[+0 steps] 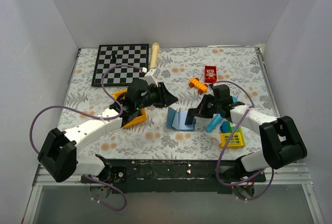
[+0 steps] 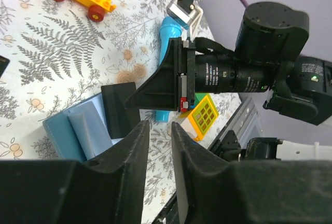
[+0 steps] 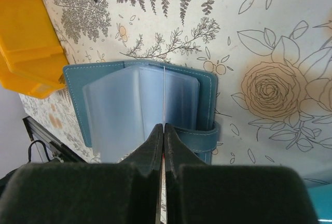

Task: Put the credit cards into the card holder
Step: Insert the credit card into the card holder.

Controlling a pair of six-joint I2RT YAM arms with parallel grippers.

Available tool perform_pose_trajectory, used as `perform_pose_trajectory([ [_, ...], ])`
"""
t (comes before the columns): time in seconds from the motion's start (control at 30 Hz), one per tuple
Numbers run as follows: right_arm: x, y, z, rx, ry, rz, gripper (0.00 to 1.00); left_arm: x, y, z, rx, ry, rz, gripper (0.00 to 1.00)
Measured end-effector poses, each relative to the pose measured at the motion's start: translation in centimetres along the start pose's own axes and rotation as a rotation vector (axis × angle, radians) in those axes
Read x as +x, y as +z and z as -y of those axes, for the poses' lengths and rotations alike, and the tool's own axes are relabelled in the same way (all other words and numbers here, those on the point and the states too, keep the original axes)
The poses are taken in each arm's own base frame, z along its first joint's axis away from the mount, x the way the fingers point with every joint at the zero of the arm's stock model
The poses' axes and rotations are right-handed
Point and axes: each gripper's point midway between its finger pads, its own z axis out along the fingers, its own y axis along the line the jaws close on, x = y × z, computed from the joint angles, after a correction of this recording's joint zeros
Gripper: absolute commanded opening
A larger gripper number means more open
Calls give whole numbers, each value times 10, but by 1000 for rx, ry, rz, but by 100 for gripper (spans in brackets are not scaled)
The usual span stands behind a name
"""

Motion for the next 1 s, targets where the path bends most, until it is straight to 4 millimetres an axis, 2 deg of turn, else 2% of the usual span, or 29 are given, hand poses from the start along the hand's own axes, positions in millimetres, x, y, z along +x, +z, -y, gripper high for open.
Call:
perform_pose_trajectory([
  [0.23, 1, 3, -5, -32, -16, -9, 1, 35, 36, 2, 6, 33, -142, 5],
  [0.4, 1, 4, -6, -37, -22, -10, 1, 63, 63, 3, -1, 65, -256, 0],
  [0.5, 1, 5, -6, -42, -21, -15, 1, 75, 72, 4, -9, 83, -303, 0],
  [0.6, 2, 5, -10, -63, -22, -20, 1, 84, 69, 5, -18, 94, -333, 0],
  [0.77, 1, 9, -24, -147, -18, -32, 1, 83, 63, 4, -31, 103, -330, 0],
  [1.0, 2, 12, -46, -283, -3, -57, 1, 76, 36, 9, -27, 113, -289, 0],
])
